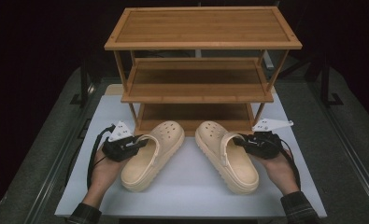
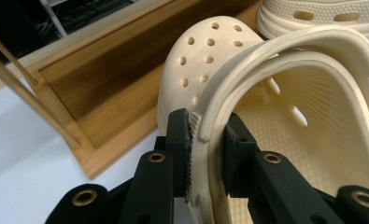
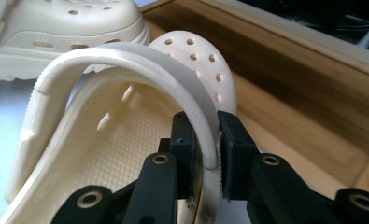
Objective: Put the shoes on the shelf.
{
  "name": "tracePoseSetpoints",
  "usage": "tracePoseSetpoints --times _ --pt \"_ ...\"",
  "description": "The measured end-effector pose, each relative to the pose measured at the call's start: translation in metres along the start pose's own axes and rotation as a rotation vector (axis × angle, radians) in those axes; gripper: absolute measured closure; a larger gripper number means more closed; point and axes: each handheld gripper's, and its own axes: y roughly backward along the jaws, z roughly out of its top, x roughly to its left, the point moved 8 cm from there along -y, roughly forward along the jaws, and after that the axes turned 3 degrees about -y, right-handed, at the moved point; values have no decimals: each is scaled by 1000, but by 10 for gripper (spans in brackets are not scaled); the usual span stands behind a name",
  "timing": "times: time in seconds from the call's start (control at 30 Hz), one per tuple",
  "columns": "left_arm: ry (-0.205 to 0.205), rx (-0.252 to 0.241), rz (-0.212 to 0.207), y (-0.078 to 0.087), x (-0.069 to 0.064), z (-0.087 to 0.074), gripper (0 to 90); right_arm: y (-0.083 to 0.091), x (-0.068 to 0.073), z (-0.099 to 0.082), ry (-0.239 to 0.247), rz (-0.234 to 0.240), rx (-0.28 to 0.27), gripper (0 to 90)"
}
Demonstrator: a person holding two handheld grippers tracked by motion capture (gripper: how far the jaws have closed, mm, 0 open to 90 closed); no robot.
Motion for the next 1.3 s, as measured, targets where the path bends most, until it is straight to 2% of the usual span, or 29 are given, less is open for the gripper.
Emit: tracePoseSetpoints --times 0.3,0.37,0.53,0.6,0.8,0.93,1.1,1.3 --pt "5 -14 41 -33 7 21 757 -16 -30 13 -20 -74 -6 775" --pt "1 -5 64 -43 11 24 757 -20 -35 15 -25 -81 -6 775" --pt "19 -7 86 -62 16 29 758 -33 -44 22 -32 -120 -14 775" --pt "8 -3 103 -69 17 33 757 -38 -46 25 -31 -137 -16 774" --pt "23 -15 142 -88 20 43 757 -60 -51 34 -23 -167 -11 774" --pt "15 -8 173 -98 19 46 756 -71 -51 37 -13 -199 -5 773" --pt "15 -1 185 -105 18 45 754 -79 -52 38 -4 -227 0 772" --pt "24 -8 196 -108 18 45 735 -86 -52 35 3 -234 9 763"
